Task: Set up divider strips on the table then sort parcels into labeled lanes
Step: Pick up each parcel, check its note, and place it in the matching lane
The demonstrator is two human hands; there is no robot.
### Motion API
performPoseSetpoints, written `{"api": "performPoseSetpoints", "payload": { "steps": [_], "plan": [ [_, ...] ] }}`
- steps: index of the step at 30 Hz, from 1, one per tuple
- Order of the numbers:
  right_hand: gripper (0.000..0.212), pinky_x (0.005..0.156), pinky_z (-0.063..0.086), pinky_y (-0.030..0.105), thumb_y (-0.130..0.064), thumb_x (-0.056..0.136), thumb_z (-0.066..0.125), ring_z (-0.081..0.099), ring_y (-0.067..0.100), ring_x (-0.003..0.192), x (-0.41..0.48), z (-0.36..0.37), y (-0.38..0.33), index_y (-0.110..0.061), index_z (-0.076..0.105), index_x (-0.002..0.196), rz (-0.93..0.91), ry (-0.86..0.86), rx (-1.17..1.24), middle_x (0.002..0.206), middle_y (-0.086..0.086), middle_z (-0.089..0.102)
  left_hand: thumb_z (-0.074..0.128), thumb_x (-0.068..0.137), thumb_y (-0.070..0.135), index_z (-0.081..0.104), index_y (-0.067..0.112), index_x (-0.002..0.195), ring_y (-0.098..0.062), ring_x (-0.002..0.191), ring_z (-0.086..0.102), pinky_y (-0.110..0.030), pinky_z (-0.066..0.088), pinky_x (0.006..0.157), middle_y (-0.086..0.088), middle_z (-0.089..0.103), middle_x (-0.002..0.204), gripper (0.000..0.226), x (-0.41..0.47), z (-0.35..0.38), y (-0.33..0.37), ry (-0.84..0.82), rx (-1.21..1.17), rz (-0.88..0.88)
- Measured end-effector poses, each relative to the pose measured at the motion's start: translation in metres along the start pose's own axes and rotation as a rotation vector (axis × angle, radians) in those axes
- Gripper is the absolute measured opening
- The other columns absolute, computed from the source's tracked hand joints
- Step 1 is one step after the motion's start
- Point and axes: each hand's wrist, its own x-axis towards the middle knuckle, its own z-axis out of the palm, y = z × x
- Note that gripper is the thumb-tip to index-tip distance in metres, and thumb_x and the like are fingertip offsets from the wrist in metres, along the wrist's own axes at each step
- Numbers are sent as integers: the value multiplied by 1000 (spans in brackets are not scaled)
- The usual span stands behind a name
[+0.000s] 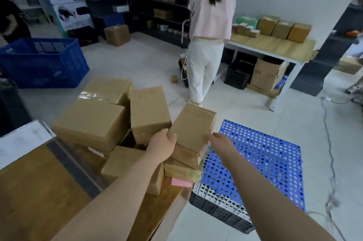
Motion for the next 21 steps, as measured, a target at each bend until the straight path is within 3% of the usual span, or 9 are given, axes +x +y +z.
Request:
{"api": "performPoseSetpoints", "payload": {
  "steps": [5, 7, 9, 11, 14, 15, 17, 19, 21],
  "plan": [
    [34, 79, 46, 28, -33, 95, 54, 61, 19, 104, 3, 5, 5, -13, 63, 121, -40, 9, 123, 120, 4, 64, 48, 101, 33, 48, 14, 136, -9, 91, 56, -18, 46, 67, 5, 60, 114, 39, 3, 7, -2, 37, -204, -6],
    [30, 67, 46, 22, -29, 94, 57, 62, 11, 93, -1, 1, 4, -15, 63, 120, -66, 17, 169, 110, -1, 67, 52, 100, 32, 48, 21, 134, 0, 90, 56, -11, 42, 58, 17, 57, 105, 37, -5, 11, 0, 59, -287, 17],
    [35, 68, 49, 23, -21, 91, 61, 62, 8, 89, -4, -8, 3, -18, 59, 126, -101, 43, 228, 103, -7, 65, 56, 98, 28, 45, 29, 139, -1, 105, 57, -11, 42, 71, 26, 53, 106, 42, -15, 16, 2, 57, -344, 58],
    [47, 85, 53, 37, -13, 88, 61, 62, 13, 99, -6, -20, -2, -19, 51, 133, -122, 61, 287, 111, -4, 63, 60, 96, 17, 37, 35, 146, 2, 111, 53, -17, 43, 87, 28, 52, 115, 57, -22, 19, 6, 18, -450, 80],
    [34, 88, 50, 44, -27, 91, 54, 58, 14, 104, -9, -38, -19, -24, 55, 125, -131, 51, 493, 101, -6, 64, 61, 92, 0, 39, 43, 143, 6, 112, 54, -15, 45, 87, 21, 49, 132, 70, -29, 20, 17, 12, -565, 130],
    [31, 83, 49, 42, -40, 93, 50, 58, 13, 99, -9, -44, -25, -26, 59, 119, -133, 31, 552, 88, -7, 65, 61, 91, -3, 45, 45, 136, 10, 110, 55, -12, 48, 85, 22, 52, 129, 68, -31, 20, 22, 41, -602, 149],
    [50, 80, 46, 40, -64, 90, 42, 57, 13, 90, -10, -54, -34, -25, 65, 112, -135, -39, 615, 70, -9, 65, 60, 90, -5, 52, 44, 117, 16, 105, 57, -13, 51, 87, 26, 62, 115, 56, -38, 18, 32, 93, -704, 177],
    [54, 78, 45, 39, -69, 86, 44, 55, 11, 86, -12, -63, -42, -24, 71, 97, -143, -114, 645, 68, -11, 65, 55, 93, -7, 58, 27, 108, 2, 106, 63, -22, 54, 90, 19, 70, 106, 37, -44, 19, 39, 128, -848, 179],
    [36, 69, 42, 33, -58, 85, 53, 53, 10, 82, -17, -69, -49, -27, 71, 84, -182, -184, 623, 75, -11, 64, 47, 96, 0, 58, 11, 100, -20, 108, 65, -36, 54, 94, 5, 72, 104, 17, -50, 24, 46, 163, -986, 148]
  ]
}}
